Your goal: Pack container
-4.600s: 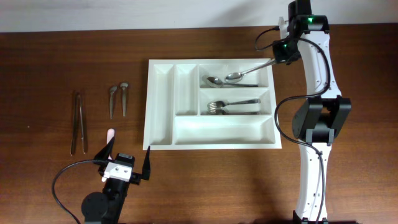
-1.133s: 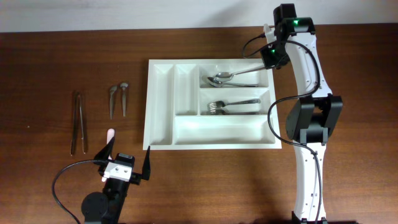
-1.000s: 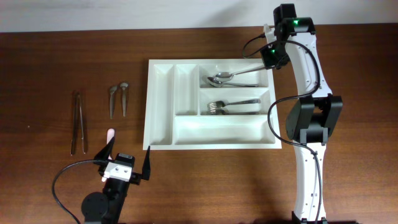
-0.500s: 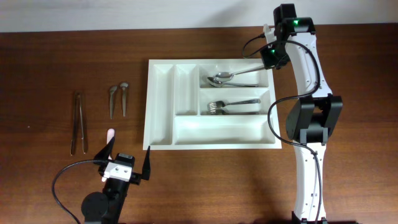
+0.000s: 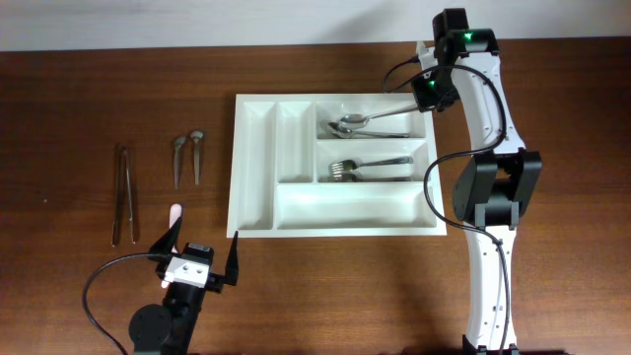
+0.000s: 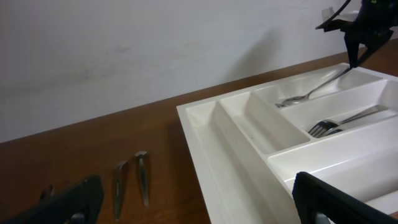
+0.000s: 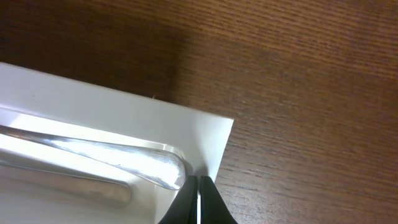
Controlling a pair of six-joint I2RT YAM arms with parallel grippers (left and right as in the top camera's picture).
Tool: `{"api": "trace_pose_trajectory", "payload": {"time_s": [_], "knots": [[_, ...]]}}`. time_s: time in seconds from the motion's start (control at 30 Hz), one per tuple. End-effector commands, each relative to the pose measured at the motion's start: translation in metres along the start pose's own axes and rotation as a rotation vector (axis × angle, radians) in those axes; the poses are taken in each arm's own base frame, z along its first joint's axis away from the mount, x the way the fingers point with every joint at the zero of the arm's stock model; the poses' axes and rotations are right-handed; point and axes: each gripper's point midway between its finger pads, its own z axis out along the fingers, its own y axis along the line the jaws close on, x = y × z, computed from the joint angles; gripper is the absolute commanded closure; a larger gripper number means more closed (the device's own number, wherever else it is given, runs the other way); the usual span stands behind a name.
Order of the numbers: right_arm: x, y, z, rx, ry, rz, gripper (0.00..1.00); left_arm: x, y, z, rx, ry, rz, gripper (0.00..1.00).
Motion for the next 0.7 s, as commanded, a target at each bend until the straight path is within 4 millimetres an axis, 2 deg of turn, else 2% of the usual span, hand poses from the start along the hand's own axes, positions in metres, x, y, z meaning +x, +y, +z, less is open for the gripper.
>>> {"api": "trace_pose_trajectory", "payload": {"time_s": [0.0, 0.3, 0.67], "knots": [[0.005, 0.003, 0.013, -0.019, 0.024, 0.005, 0.96, 0.001, -0.001, 0.000, 0.004, 0.000, -0.005, 0.01], [0.005, 0.007, 0.013, -0.025, 0.026, -0.005, 0.96, 0.001, -0.001, 0.000, 0.004, 0.000, -0.005, 0.01], [-0.001, 0.029, 0.013, -0.038, 0.017, -0.046, 0.96, 0.001, -0.001, 0.000, 0.004, 0.000, -0.005, 0.01]]}}
